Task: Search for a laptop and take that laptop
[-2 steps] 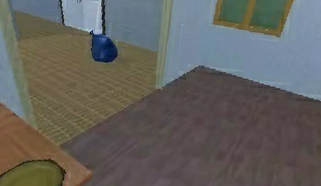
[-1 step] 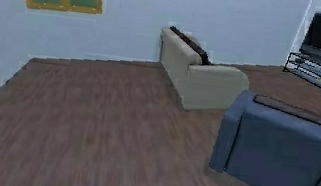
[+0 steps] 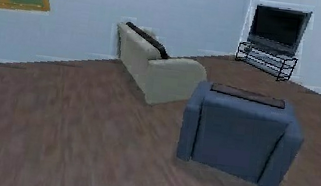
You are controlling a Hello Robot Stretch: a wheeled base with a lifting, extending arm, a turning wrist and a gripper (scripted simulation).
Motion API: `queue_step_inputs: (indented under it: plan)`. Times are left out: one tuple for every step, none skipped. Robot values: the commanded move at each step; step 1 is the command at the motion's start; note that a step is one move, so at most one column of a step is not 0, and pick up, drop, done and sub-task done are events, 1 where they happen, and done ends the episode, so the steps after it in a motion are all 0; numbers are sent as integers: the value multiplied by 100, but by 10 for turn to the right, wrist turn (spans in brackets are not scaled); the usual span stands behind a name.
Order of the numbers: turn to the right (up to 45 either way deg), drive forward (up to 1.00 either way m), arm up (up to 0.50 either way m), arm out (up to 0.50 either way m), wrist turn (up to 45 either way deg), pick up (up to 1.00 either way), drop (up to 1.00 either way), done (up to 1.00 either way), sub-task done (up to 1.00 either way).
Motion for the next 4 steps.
queue_step_inputs:
  plan:
    - [0,10,0,0,0,0,0,0,0]
    - [-360,0,0,0,0,0,0,0,0]
    - [0,95,0,0,0,0,0,0,0]
    - [-450,0,0,0,0,0,0,0,0]
